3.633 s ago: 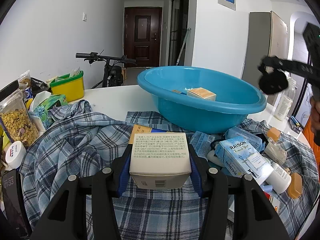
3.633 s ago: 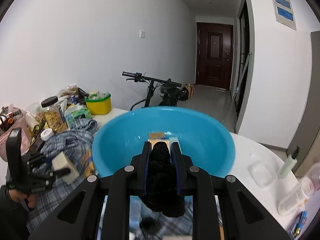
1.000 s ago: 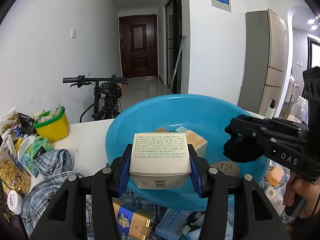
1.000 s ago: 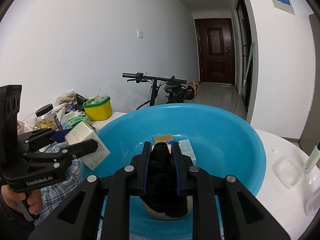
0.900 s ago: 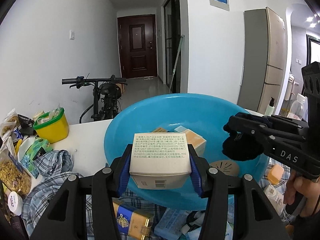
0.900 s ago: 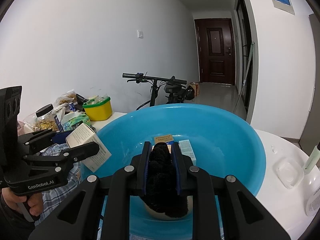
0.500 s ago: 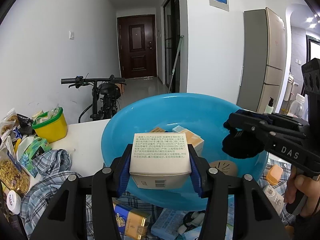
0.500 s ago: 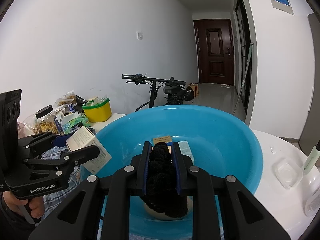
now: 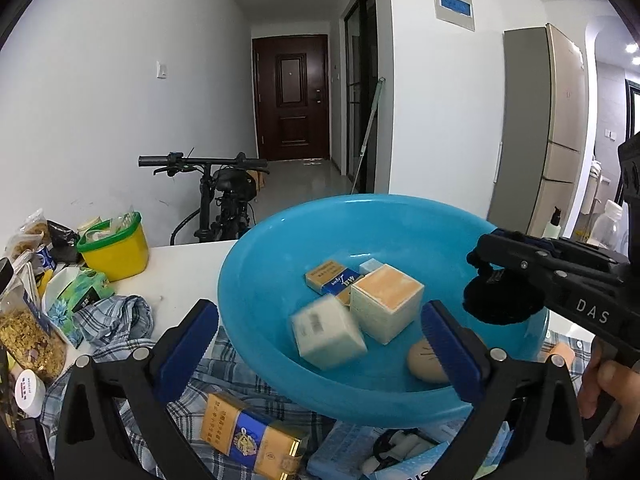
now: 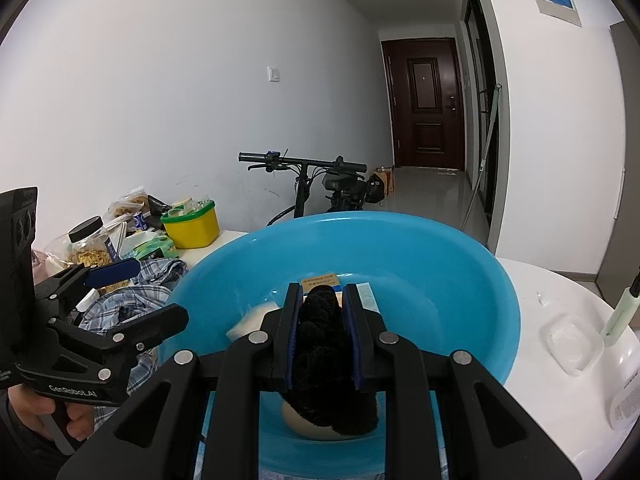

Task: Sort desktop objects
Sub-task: 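Open both tools to drop the white box and black scrunchie into the basin, then withdraw both tools from the basin back over the table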

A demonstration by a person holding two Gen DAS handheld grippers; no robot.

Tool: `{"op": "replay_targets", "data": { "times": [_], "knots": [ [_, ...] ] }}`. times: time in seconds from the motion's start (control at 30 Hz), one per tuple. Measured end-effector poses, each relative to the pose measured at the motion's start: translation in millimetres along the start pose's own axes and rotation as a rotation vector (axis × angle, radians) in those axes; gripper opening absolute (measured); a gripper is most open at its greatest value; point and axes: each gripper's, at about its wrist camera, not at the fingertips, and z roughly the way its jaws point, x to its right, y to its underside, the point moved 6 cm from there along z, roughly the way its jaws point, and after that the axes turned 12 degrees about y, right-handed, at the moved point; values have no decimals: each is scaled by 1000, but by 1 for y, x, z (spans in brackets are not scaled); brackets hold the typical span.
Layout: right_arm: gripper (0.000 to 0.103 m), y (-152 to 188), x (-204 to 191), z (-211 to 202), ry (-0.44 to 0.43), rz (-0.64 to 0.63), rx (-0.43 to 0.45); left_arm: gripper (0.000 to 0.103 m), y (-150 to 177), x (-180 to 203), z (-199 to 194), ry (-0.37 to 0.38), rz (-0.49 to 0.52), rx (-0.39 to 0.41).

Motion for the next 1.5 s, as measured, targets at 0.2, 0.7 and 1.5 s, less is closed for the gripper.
{"op": "replay_targets", "data": {
  "times": [0.2,0.7,1.5],
  "knots": [
    [19,1,-1,1,-2,-4,-6,103,1,1,1,-9,2,-9],
    [102,4,6,6,104,-3,-26,103,4,0,1,10,-11,-8],
    [103,4,11,9,109,-8,-19,103,3,-1,-5,10,-19,-6]
  ]
}}
